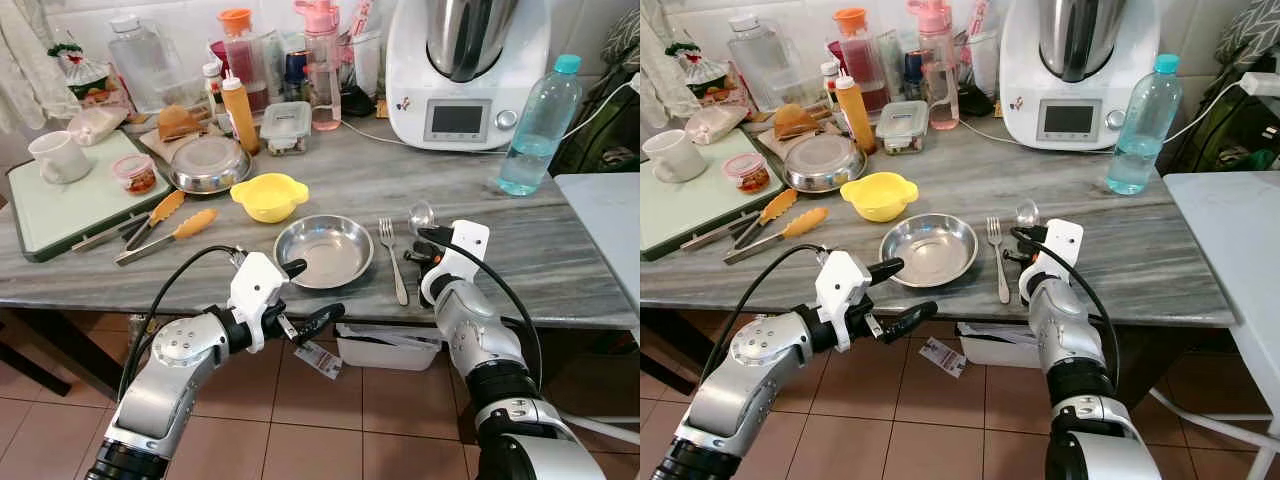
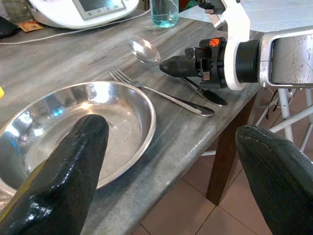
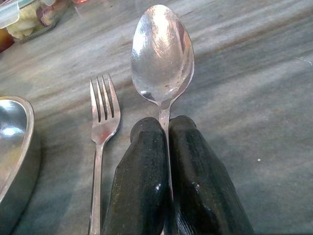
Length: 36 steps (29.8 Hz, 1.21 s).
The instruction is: Setting the table
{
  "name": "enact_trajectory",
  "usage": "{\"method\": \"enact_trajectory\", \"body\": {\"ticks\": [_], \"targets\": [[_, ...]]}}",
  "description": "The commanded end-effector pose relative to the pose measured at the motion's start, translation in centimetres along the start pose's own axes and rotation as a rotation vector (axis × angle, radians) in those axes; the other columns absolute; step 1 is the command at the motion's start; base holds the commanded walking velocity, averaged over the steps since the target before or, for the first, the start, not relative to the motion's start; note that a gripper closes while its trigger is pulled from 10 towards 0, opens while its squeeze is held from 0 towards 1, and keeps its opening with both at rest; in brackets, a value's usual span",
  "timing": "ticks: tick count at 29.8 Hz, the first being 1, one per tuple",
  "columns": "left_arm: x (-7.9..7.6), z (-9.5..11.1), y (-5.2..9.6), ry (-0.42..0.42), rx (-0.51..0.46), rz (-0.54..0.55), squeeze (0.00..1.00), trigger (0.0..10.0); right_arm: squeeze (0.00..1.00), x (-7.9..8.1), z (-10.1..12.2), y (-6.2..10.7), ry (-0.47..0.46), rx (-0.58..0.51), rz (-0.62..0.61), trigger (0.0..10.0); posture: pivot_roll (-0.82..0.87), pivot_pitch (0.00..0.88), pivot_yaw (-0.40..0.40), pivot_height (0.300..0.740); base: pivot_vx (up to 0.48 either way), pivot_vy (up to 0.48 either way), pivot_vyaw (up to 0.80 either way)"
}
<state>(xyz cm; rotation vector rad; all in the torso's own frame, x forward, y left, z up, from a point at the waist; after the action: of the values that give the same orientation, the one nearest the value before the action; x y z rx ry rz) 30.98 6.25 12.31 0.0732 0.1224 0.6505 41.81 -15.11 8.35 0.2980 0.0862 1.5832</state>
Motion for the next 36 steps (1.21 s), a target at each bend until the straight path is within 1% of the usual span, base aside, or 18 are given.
{"method": "enact_trajectory", "body": {"ticks": [1,6,8,11,23,28,29,32,35,36], "targets": [[0.0,0.1,0.2,-0.019,0.009,0.001,0.00,10.0,0.95,0.6,-0.9,-0.1,0.006,0.030,0.016,10.0,-0.05,0.047,0.102,0.740,0.000,0.000,0.00],[0.0,0.1,0.2,-0.019,0.009,0.003,0.00,10.0,0.94,0.5,-1.0,-0.1,0.011,0.030,0.009,10.0,-0.06,0.046,0.104,0.740,0.000,0.000,0.00],[0.0,0.1,0.1,-0.020,0.009,0.003,0.00,10.0,0.98,0.3,-1.0,-0.1,0.009,0.030,0.003,10.0,-0.06,0.046,0.104,0.740,0.000,0.000,0.00],[-0.1,0.1,0.0,-0.019,0.008,0.002,0.00,10.0,1.00,0.1,-1.0,-0.1,0.006,0.028,-0.003,10.0,-0.06,0.046,0.104,0.740,0.000,0.000,0.00],[0.0,0.1,-0.2,-0.021,0.005,0.007,0.00,10.0,1.00,-0.3,-0.5,-0.2,0.018,0.013,-0.006,10.0,-0.06,0.035,0.099,0.740,0.000,0.000,0.00],[0.0,0.3,-0.3,-0.024,-0.001,0.008,0.00,10.0,1.00,-0.4,0.5,-0.2,0.032,-0.025,-0.001,10.0,-0.06,0.027,0.099,0.740,0.000,0.000,0.00],[0.1,0.4,-0.4,-0.025,-0.003,0.008,0.00,10.0,1.00,-0.3,0.8,-0.1,0.051,-0.037,0.003,10.0,-0.06,0.024,0.099,0.740,0.000,0.000,0.00],[0.1,0.5,-0.4,-0.026,-0.007,0.008,0.00,10.0,1.00,-0.2,1.3,-0.1,0.063,-0.061,0.004,10.0,-0.06,0.022,0.099,0.740,0.000,0.000,0.00],[0.2,0.6,-0.5,-0.027,-0.009,0.010,0.00,10.0,1.00,0.2,2.7,0.1,0.047,-0.113,0.006,10.0,-0.06,0.018,0.098,0.740,0.000,0.000,0.00],[0.2,0.6,-0.5,-0.027,-0.010,0.011,0.00,10.0,1.00,0.5,3.2,0.2,0.077,-0.128,0.012,10.0,-0.06,0.018,0.098,0.740,0.000,0.000,0.00]]}}
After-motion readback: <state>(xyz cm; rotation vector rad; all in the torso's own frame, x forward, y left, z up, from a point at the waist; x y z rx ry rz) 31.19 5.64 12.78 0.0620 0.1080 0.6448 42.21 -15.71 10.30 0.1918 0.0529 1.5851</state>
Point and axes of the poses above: a point about 5 cm out from each wrist's last joint towards the gripper, its own y axis pointing back from the gripper into the wrist, its own z axis along the axis of the wrist's last joint, x = y × z, the point moved 6 cm from there along -y, pointing out of the wrist towards the gripper, and after that the axes turned 9 degrees about y, right-handed, at the moved point
